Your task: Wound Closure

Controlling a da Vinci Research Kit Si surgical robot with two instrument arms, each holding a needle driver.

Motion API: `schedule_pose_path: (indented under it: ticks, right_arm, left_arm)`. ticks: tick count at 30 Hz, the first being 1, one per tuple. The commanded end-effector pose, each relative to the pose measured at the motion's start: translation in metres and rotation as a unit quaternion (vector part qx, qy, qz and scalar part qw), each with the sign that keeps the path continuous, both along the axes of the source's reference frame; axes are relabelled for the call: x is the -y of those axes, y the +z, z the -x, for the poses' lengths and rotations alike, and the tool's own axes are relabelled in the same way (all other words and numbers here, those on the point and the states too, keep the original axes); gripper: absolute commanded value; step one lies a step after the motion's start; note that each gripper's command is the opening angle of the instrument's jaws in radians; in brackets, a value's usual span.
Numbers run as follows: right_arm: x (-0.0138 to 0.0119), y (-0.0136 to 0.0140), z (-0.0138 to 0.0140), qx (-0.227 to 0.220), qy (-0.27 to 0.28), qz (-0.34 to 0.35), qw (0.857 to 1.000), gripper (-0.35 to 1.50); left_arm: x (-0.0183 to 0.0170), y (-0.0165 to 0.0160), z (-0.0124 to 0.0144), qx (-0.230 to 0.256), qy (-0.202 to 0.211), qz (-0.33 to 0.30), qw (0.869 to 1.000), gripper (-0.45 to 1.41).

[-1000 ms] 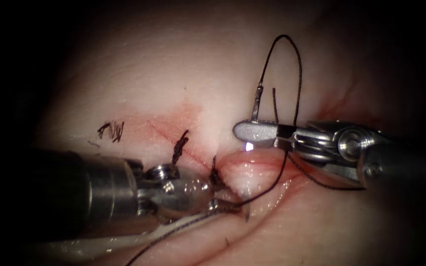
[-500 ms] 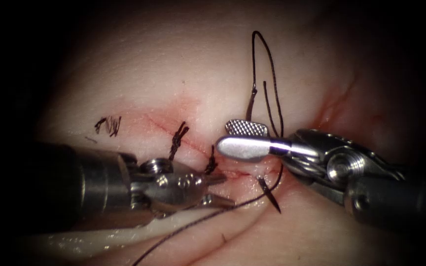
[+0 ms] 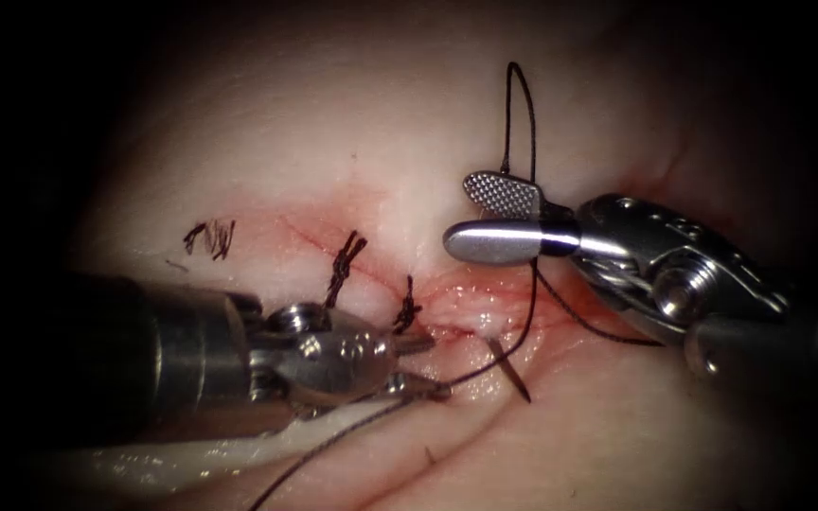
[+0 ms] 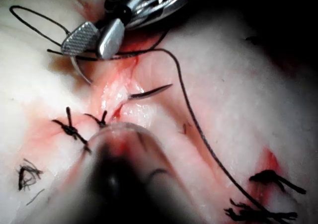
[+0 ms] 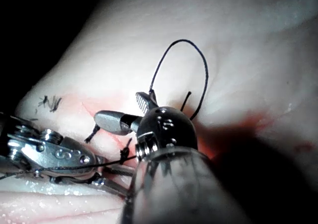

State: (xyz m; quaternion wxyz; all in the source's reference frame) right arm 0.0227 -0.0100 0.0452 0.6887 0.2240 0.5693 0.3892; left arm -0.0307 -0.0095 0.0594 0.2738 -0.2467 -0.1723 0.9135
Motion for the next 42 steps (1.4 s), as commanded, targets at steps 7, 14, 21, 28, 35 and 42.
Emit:
schedule_pose_path:
  ticks: [7,14,21,28,35,42]
  right_arm:
    - [-0.0001,-0.0017,0.0019,-0.015,-0.012,0.016,1.000,1.25]
    - [-0.0017,-0.0003,0.0016,-0.010,-0.001,0.030,0.999,1.25]
    - [-0.0030,0.0031,0.0003,0.005,-0.007,0.037,0.999,1.25]
    - [-0.0029,0.0054,-0.0001,0.012,-0.015,0.046,0.999,1.25]
    - [-0.0027,0.0054,-0.0001,0.015,-0.019,0.045,0.999,0.81]
    - [-0.0033,0.0046,-0.0004,0.036,-0.003,0.039,0.999,-0.35]
  left_arm:
    - [-0.0002,0.0004,0.0004,-0.001,0.000,0.001,1.000,0.39]
    - [-0.0002,0.0004,0.0005,-0.001,-0.001,0.001,1.000,0.39]
    - [-0.0002,0.0004,0.0004,-0.001,-0.001,0.001,1.000,0.39]
    - [-0.0002,0.0004,0.0004,-0.001,0.000,0.001,1.000,0.39]
    - [-0.0001,0.0004,0.0004,-0.001,-0.001,0.001,1.000,0.39]
    - [-0.0001,0.0005,0.0005,-0.001,-0.001,0.002,1.000,0.37]
